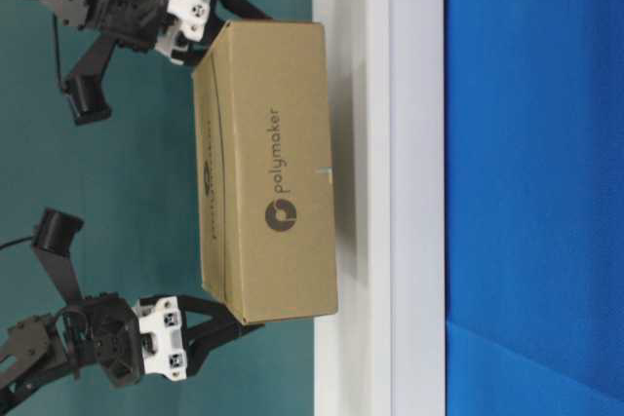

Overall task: Place the cardboard box on the stand after clamping it between your arms.
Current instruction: 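Carry the box back over the white stand with both grippers, then lower the box onto the white stand and hold it there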

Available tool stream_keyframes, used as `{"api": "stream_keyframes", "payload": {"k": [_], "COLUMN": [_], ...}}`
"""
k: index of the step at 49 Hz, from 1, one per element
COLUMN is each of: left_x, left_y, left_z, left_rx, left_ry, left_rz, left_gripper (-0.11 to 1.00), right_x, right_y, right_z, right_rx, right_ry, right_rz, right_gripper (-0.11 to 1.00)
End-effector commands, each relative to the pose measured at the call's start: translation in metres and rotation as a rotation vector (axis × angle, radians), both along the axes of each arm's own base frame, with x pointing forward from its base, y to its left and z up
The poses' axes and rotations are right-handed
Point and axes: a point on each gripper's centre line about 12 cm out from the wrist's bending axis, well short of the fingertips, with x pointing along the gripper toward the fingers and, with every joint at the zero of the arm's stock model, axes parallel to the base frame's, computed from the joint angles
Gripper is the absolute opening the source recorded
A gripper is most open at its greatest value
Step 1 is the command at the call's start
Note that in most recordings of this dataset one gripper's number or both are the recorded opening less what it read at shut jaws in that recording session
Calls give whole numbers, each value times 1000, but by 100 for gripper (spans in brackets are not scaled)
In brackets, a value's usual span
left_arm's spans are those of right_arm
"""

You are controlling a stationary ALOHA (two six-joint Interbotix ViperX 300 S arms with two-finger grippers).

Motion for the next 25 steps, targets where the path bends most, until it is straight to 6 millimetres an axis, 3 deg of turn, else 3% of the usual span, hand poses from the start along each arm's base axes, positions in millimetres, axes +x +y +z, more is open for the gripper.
{"api": "stream_keyframes", "payload": {"k": [1,16,25], "left_x": [28,27,23], "left_y": [0,0,3], "left_z": [50,49,34], "left_rx": [105,106,95], "left_ry": [-208,-202,-183], "left_rz": [-26,-31,-20], "left_gripper": [86,86,86], "right_x": [34,36,36], "right_y": [13,8,5], "right_z": [34,24,11], "right_rx": [-14,-7,-10], "right_ry": [-154,-136,-107], "right_rz": [25,29,61], "right_gripper": [99,99,99]}}
